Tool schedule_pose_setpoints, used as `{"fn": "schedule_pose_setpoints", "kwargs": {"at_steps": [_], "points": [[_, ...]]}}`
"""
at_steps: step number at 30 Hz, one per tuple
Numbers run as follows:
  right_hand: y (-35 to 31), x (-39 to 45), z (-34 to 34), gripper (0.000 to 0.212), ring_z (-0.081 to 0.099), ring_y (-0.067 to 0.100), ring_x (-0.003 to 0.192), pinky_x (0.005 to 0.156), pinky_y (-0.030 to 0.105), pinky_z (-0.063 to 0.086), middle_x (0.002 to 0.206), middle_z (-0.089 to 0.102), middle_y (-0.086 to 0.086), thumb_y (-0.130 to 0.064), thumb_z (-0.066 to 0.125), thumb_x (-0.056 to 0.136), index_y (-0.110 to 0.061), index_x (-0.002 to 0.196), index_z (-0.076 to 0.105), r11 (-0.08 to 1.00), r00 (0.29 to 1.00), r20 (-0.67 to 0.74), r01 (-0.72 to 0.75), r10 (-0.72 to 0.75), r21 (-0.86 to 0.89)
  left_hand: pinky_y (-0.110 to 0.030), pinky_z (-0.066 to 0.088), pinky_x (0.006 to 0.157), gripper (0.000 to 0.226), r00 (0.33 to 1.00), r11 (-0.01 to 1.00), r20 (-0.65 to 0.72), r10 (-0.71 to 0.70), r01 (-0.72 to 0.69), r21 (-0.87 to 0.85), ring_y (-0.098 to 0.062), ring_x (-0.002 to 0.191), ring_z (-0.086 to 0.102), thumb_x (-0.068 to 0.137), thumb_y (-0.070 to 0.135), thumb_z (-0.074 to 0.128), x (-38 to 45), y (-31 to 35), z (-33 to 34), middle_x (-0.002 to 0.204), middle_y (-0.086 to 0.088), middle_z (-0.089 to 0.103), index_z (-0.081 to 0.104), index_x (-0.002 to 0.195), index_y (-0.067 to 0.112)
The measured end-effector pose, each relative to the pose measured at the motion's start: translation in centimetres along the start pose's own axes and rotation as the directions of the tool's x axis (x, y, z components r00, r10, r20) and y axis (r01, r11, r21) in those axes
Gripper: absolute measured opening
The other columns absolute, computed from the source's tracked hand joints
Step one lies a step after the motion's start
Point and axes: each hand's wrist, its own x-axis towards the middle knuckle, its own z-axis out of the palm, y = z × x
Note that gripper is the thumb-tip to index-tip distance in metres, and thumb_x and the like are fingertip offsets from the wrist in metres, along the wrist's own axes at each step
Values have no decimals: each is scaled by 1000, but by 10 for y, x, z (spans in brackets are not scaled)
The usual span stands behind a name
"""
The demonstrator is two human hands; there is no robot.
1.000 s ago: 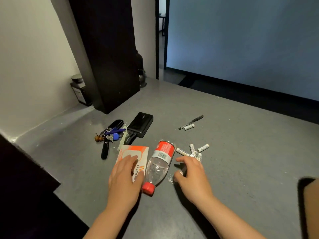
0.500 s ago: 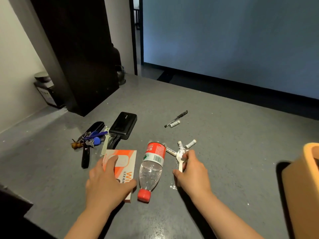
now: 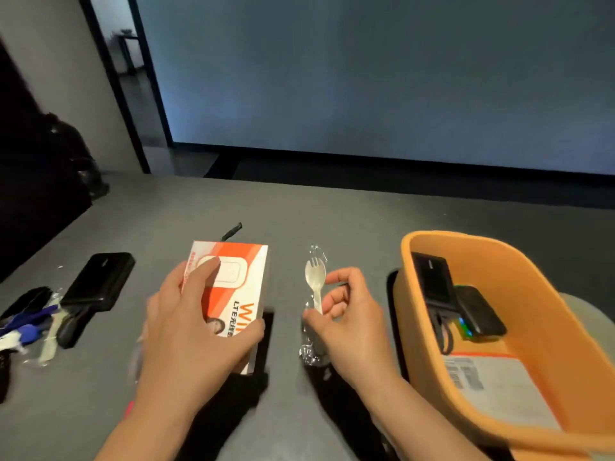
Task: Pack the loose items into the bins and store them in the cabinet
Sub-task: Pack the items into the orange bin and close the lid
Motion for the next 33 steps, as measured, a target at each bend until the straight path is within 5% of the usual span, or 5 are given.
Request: {"fn": "schedule_pose_setpoints", "kwargs": {"at_steps": [8, 13, 17, 23, 33], "points": [[26, -13, -185, 41, 55, 9, 62, 58, 22, 47, 72, 57, -3, -7, 77, 75, -31, 95, 51, 998, 892, -451, 30, -3, 52, -24, 36, 98, 85, 885, 841, 176, 430, -322, -435, 1, 132, 30, 48, 52, 65, -22, 132, 92, 147, 22, 24, 37, 129, 51], [44, -17, -274, 44, 60, 13, 68, 66, 31, 52, 81, 61, 2, -10, 78, 76, -22, 109, 51, 995, 749, -661, 17, 51, 96, -29, 35, 109, 91, 558, 697, 430, 710, -466, -545, 5, 135, 21, 58, 32, 82, -20, 197, 141, 145, 24, 18, 34, 134, 46], [54, -17, -302, 44, 58, 13, 66, 66, 31, 51, 78, 59, 1, -8, 77, 76, -20, 109, 50, 993, 713, -700, 50, 40, 108, -28, 37, 107, 98, 300, 747, 707, 640, -456, -483, 3, 127, 30, 65, 36, 82, -26, 216, 175, 138, 28, 19, 18, 138, 48], [69, -8, -293, 43, 63, 16, 69, 66, 34, 55, 82, 62, 4, -10, 77, 76, -24, 107, 51, 990, 763, -642, 20, 74, 138, -33, 43, 102, 109, 131, 766, 889, 440, -572, -295, -11, 125, 36, 65, 34, 81, -26, 213, 199, 136, 24, 18, 4, 142, 48], [92, 9, -262, 46, 60, 13, 63, 62, 31, 51, 76, 61, -1, -13, 78, 74, -28, 106, 49, 989, 901, -423, -134, 98, -57, -38, 15, 115, 89, 183, 570, 893, 412, -816, -96, -17, 143, 14, 69, 56, 73, -30, 206, 207, 157, 12, 13, 27, 144, 42]]}}
